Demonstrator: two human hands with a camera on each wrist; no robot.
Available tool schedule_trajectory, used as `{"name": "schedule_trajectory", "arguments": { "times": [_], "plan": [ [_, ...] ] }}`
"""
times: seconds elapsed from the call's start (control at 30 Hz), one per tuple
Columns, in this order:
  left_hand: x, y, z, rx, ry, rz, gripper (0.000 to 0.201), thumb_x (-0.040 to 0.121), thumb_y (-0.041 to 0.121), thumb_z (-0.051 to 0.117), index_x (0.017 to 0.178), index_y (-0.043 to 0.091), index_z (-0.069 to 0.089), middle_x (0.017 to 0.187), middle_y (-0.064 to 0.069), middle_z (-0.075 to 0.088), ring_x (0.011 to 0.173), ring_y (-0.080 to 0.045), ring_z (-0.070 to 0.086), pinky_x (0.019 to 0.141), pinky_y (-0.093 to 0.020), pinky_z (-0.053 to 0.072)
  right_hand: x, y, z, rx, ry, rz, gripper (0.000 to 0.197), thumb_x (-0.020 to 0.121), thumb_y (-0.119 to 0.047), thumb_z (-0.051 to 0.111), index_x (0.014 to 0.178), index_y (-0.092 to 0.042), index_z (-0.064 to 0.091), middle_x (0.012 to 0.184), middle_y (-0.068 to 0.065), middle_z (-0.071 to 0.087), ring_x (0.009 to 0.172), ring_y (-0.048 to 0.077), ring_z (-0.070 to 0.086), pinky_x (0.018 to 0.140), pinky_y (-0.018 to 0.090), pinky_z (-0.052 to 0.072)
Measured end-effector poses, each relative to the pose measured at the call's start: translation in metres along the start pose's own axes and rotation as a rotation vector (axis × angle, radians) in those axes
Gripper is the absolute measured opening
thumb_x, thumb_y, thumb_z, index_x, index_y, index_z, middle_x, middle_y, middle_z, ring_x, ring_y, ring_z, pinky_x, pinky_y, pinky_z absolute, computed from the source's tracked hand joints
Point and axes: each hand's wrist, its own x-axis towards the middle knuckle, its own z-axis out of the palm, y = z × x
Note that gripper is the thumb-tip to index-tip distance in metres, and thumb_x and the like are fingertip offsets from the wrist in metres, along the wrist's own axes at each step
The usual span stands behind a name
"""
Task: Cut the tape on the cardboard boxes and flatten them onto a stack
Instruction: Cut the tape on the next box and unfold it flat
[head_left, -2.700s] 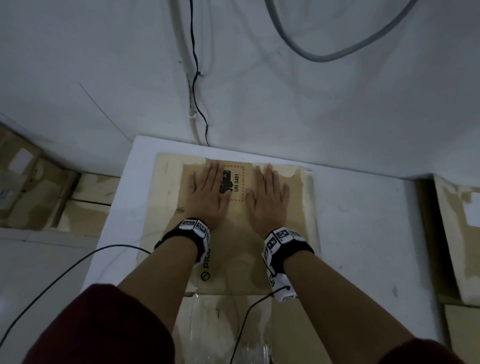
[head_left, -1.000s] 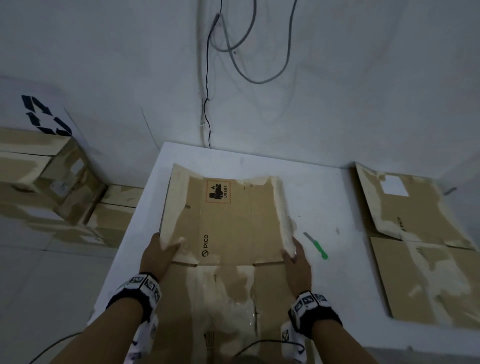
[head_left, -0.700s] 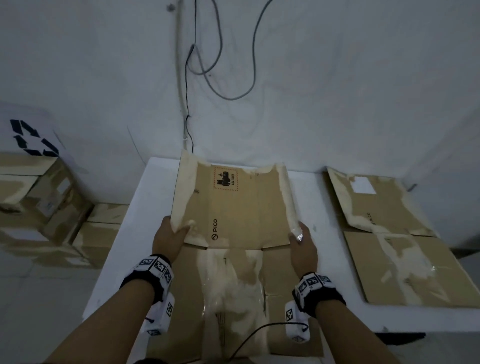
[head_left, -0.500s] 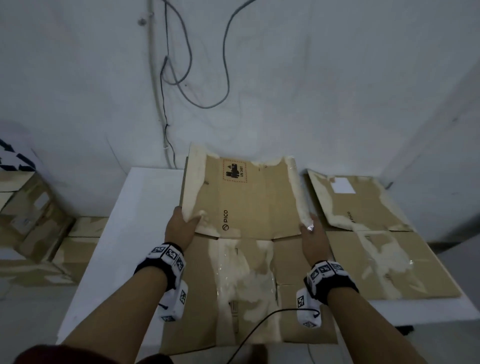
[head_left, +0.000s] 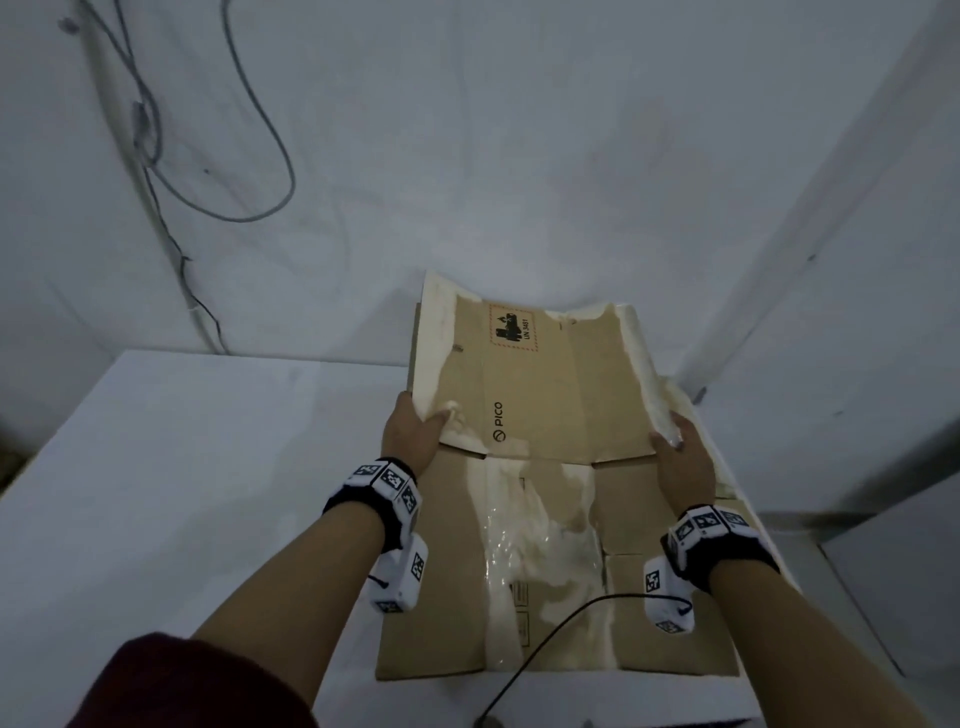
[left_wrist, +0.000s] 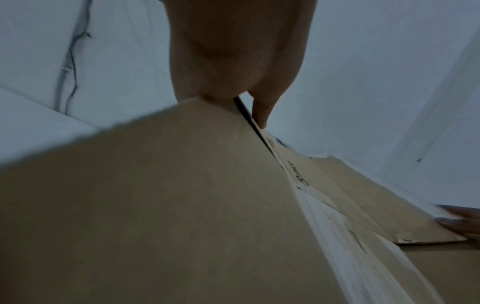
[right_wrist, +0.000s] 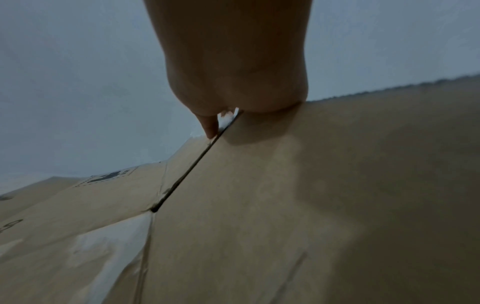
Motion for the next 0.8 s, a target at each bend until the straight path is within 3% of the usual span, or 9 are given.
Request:
{"name": "schedule_trajectory", "arguments": {
  "times": [0.07,0.13,0.23,0.3,0.4,0.57,0.67,0.8],
  "plan": [
    [0.0,0.01,0.037,-0.012,-0.002,-0.014,0.044,0.09,0.025,0.066,0.124,0.004,0.048,0.106,-0.007,0.056,0.094,-0.02,0.052,0.077,-0.026,0.037,0.025,0.019,-0.022,-0.035,0.0,0.025,0.047,0.1,-0.03,0.052,0.143,-0.012,0.045,0.133,0.023,0.056,0.117,0.041,0.055,0.095,0.042,0.041],
    [-0.002,0.018,0.07,-0.027,-0.012,-0.047,0.044,0.09,0.025,0.066,0.124,0.004,0.048,0.106,-0.006,0.056,0.096,-0.021,0.054,0.078,-0.025,0.038,0.045,0.037,-0.044,-0.046,-0.016,0.037,0.044,0.1,-0.024,0.052,0.143,-0.016,0.044,0.131,0.018,0.057,0.117,0.038,0.056,0.091,0.038,0.041],
    [0.0,0.023,0.12,-0.024,-0.042,-0.103,0.047,0.09,0.026,0.066,0.126,0.003,0.047,0.115,-0.011,0.06,0.101,-0.025,0.057,0.081,-0.026,0.041,0.075,0.071,-0.065,-0.067,-0.05,0.055,0.045,0.1,-0.022,0.052,0.144,-0.022,0.043,0.129,0.012,0.059,0.117,0.033,0.056,0.086,0.03,0.038],
    [-0.001,0.019,0.133,-0.014,-0.059,-0.122,0.049,0.09,0.027,0.066,0.127,0.003,0.047,0.12,-0.014,0.06,0.107,-0.029,0.058,0.084,-0.028,0.042,0.084,0.087,-0.066,-0.055,-0.074,0.076,0.047,0.099,-0.027,0.054,0.144,-0.021,0.043,0.131,0.014,0.058,0.118,0.036,0.056,0.088,0.033,0.039],
    [0.003,0.012,0.172,-0.005,-0.069,-0.153,0.045,0.09,0.027,0.066,0.125,0.004,0.048,0.117,-0.012,0.06,0.099,-0.025,0.057,0.081,-0.027,0.04,0.11,0.119,-0.07,-0.047,-0.1,0.151,0.061,0.091,-0.041,0.057,0.145,-0.018,0.043,0.135,0.021,0.055,0.12,0.041,0.053,0.094,0.04,0.04],
    [0.011,-0.008,0.218,0.002,-0.112,-0.223,0.05,0.092,0.018,0.063,0.129,0.001,0.033,0.112,-0.011,0.056,0.094,-0.022,0.053,0.081,-0.028,0.041,0.141,0.159,-0.062,-0.066,-0.167,0.2,0.049,0.1,-0.024,0.054,0.146,-0.013,0.041,0.132,0.017,0.055,0.117,0.036,0.053,0.093,0.039,0.039],
    [0.015,-0.025,0.236,0.047,-0.161,-0.282,0.049,0.094,0.004,0.05,0.135,0.003,0.022,0.121,-0.016,0.055,0.096,-0.025,0.053,0.082,-0.031,0.041,0.15,0.174,-0.057,-0.099,-0.216,0.238,0.057,0.095,-0.033,0.057,0.146,-0.012,0.041,0.135,0.019,0.054,0.119,0.037,0.053,0.092,0.034,0.038],
    [0.022,-0.039,0.249,0.113,-0.118,-0.34,0.054,0.09,-0.004,0.05,0.138,0.002,0.025,0.128,-0.023,0.049,0.112,-0.034,0.051,0.086,-0.034,0.04,0.147,0.193,-0.051,-0.139,-0.189,0.235,0.051,0.098,-0.025,0.056,0.146,-0.021,0.039,0.133,0.013,0.057,0.118,0.034,0.056,0.088,0.031,0.039]
  ]
}}
